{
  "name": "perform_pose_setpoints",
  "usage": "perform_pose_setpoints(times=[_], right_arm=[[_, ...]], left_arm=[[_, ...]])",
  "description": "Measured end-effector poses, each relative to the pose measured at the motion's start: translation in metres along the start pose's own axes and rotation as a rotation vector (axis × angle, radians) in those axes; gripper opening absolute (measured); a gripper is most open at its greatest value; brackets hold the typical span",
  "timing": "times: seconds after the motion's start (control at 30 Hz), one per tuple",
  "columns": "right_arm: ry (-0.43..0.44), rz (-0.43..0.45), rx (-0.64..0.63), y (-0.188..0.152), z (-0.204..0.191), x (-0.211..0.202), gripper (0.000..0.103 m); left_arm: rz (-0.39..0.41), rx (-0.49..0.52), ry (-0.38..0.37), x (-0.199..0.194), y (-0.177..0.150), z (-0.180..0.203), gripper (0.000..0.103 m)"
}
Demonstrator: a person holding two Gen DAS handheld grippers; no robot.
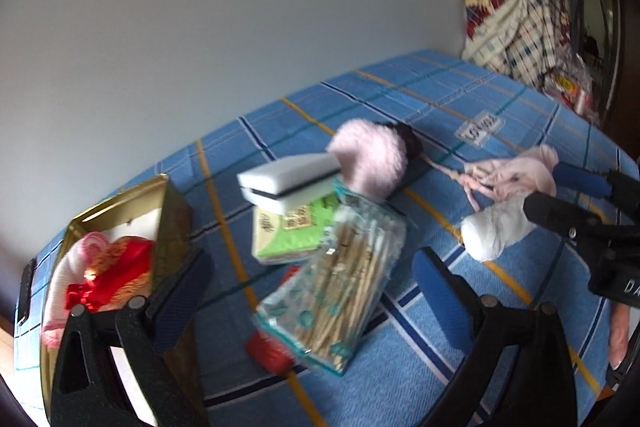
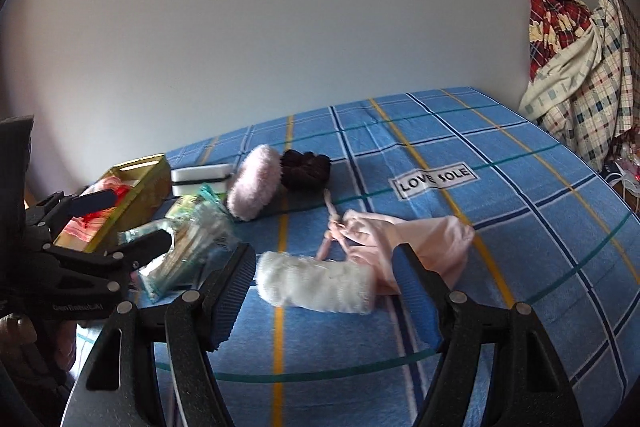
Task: Organize soft objects
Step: 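Move the left tool to the cotton swab bag and grasp it, then grasp the white rolled cloth with the right tool and lift it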
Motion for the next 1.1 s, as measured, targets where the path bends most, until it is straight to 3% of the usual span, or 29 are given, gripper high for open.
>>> perform_pose_setpoints(times=[0.3, 0.47, 0.67, 0.8, 0.97, 1.1], right_arm=[[0.018, -0.02, 0.016, -0.003, 0.001, 0.003, 0.073], [0.005, 0.022, 0.002, 0.0, -0.002, -0.004, 0.073], [0.0, 0.085, -0.143, 0.002, -0.028, -0.014, 0.073], [0.019, 0.026, -0.19, -0.003, -0.04, -0.004, 0.073], [-0.022, -0.109, -0.138, -0.014, -0.028, 0.02, 0.073], [-0.063, -0.11, -0.163, -0.015, -0.03, 0.021, 0.073]], left_arm=[[-0.038, 0.041, -0.034, 0.019, -0.01, 0.016, 0.07], [-0.044, 0.004, -0.085, 0.023, -0.012, 0.014, 0.041], [0.011, -0.05, -0.098, 0.011, -0.005, 0.005, 0.035], [0.078, -0.093, -0.113, -0.004, 0.005, -0.005, 0.035], [0.069, -0.111, -0.11, -0.002, 0.003, -0.011, 0.035], [0.063, -0.118, -0.112, -0.002, 0.001, -0.011, 0.035]])
Point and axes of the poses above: each gripper's, at about its wrist camera, not at the fingertips, and x roughly the way its jaws point, z to its right, y to its top, the point moved 5 cm from there along x, roughly the way its jaws point, and after that the axes turned 13 degrees about z, right-handed, at the moved point
